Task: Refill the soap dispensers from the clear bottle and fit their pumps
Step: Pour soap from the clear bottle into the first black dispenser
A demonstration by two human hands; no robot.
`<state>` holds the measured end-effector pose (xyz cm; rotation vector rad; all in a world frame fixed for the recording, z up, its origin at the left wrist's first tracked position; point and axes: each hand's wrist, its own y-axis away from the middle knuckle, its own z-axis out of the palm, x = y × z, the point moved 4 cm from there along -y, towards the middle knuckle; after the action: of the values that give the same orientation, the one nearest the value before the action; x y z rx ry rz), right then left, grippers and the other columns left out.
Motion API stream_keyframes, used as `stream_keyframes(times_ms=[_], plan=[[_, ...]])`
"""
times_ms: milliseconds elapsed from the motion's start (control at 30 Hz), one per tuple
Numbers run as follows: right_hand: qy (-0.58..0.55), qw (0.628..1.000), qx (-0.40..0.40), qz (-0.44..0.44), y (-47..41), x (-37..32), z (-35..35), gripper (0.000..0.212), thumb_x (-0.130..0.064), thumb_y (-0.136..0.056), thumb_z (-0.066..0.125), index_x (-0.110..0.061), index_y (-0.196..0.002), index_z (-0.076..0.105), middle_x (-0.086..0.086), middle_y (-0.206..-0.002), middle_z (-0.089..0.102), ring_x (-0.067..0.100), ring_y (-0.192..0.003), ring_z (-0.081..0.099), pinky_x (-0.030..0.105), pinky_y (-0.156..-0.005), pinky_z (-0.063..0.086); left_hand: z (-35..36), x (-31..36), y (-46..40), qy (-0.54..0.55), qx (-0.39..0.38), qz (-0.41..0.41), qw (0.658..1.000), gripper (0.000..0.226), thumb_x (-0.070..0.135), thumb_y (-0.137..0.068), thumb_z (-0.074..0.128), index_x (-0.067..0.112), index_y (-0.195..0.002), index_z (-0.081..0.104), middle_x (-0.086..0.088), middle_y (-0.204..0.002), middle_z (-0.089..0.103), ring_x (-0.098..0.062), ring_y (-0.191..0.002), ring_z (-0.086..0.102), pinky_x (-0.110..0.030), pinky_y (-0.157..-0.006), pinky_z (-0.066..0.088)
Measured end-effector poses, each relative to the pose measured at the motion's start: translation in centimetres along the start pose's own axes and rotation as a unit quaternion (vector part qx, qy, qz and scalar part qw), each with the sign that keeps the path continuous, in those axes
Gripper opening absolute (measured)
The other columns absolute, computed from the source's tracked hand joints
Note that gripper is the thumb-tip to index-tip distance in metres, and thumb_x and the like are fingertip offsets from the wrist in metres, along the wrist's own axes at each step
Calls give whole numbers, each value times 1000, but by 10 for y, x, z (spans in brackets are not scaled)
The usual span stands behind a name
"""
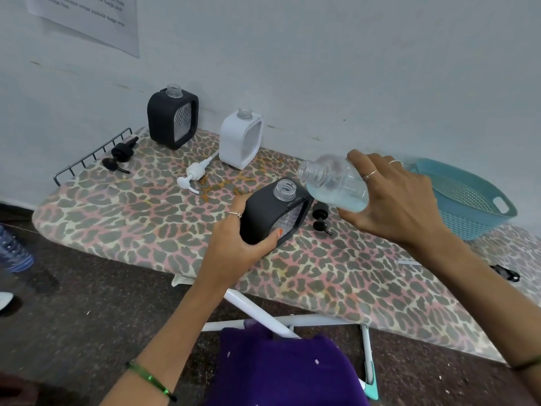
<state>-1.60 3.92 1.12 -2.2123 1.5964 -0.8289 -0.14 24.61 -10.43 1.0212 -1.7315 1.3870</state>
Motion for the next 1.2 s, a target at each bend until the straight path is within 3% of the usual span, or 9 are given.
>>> stream_keyframes(times_ms=[267, 533, 667, 867, 1200], plan=[[15, 1000, -5, 1, 0, 2, -1, 68, -41, -61, 79, -10, -115, 54, 9, -80, 61, 32, -62, 58, 23, -49, 27, 0, -3, 0, -12, 1, 3, 1000, 50, 15, -79, 80, 24, -117, 49, 7, -95, 68, -11, -84, 67, -38, -68, 57], [15, 1000, -7, -4, -1, 3, -2, 67, -46, -63, 72, -9, -116, 55, 9, -81, 62, 31, -63, 59, 23, -50, 31, 0, -5, 1, -15, -1, -3, 1000, 48, 18, -79, 80, 23, -117, 50, 0, -92, 70, -15, -82, 68, -42, -66, 57], [17, 1000, -12, -2, -2, 3, -1, 67, -43, -62, 77, -9, -116, 56, 9, -82, 62, 32, -64, 59, 24, -50, 31, 0, -5, 1, -11, -1, -7, 1000, 49, 17, -78, 80, 22, -117, 50, 5, -95, 69, -10, -85, 67, -38, -68, 57], [20, 1000, -4, -13, -4, 2, -3, 65, -44, -64, 73, -9, -116, 55, 10, -83, 62, 33, -65, 59, 24, -50, 29, 0, -6, 1, -16, 3, 0, 1000, 49, 22, -78, 80, 25, -116, 49, 3, -92, 69, -14, -82, 67, -43, -67, 57], [31, 999, -5, -18, -6, 2, -2, 65, -39, -59, 78, -10, -114, 57, 9, -84, 62, 33, -66, 59, 25, -51, 27, 0, -8, 0, -27, 5, 3, 1000, 40, 43, -74, 73, 44, -105, 48, -16, -85, 67, -33, -75, 65, -53, -61, 54]])
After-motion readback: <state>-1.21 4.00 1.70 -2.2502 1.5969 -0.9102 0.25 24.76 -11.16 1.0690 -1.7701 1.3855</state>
